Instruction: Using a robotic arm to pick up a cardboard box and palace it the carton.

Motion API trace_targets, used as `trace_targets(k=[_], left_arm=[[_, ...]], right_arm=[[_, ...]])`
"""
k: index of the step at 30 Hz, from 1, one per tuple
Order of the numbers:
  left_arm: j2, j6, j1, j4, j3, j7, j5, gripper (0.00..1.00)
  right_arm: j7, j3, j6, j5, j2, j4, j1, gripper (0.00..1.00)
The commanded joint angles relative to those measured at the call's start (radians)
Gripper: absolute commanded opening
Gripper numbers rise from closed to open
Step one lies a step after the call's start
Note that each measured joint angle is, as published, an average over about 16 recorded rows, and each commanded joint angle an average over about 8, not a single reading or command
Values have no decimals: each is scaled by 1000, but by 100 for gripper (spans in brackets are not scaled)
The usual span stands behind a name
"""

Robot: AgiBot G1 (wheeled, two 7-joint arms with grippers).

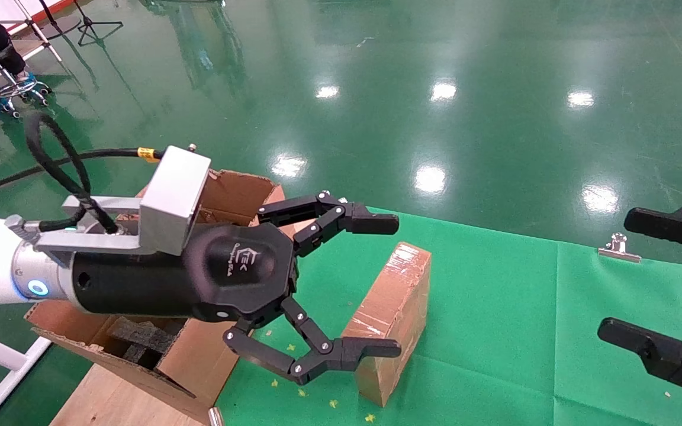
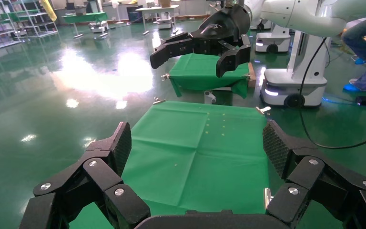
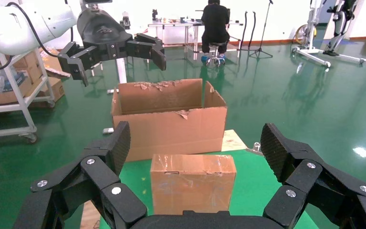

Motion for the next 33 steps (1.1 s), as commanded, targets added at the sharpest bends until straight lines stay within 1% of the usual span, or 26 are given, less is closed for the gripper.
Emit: trace_targets(k=[1, 14, 15, 16, 19, 22, 23, 24, 25, 29, 33], left_arm=[[0, 0, 0, 0, 0, 0, 0, 100], [0, 0, 0, 0, 0, 0, 0, 100], [0, 0, 0, 0, 0, 0, 1, 100], [-2, 0, 0, -1, 1, 0, 3, 100], [-11, -2, -7, -11, 7, -2, 28, 100], [-27, -13, -28, -32, 22, -13, 86, 100], [-31, -18, -39, -39, 30, -18, 111, 100], [-34, -23, -51, -45, 38, -24, 137, 100], [-35, -28, -64, -50, 46, -31, 164, 100], [-28, -43, -106, -53, 75, -53, 236, 100], [-22, -51, -126, -45, 93, -67, 268, 100]], right_arm=[[0, 0, 0, 0, 0, 0, 0, 100], [0, 0, 0, 0, 0, 0, 0, 100], [0, 0, 0, 0, 0, 0, 0, 95], [0, 0, 0, 0, 0, 0, 0, 87], [0, 0, 0, 0, 0, 0, 0, 50], [0, 0, 0, 0, 0, 0, 0, 12], [0, 0, 0, 0, 0, 0, 0, 5], [0, 0, 0, 0, 0, 0, 0, 1], [0, 0, 0, 0, 0, 0, 0, 0], [0, 0, 0, 0, 0, 0, 0, 0], [0, 0, 0, 0, 0, 0, 0, 0]])
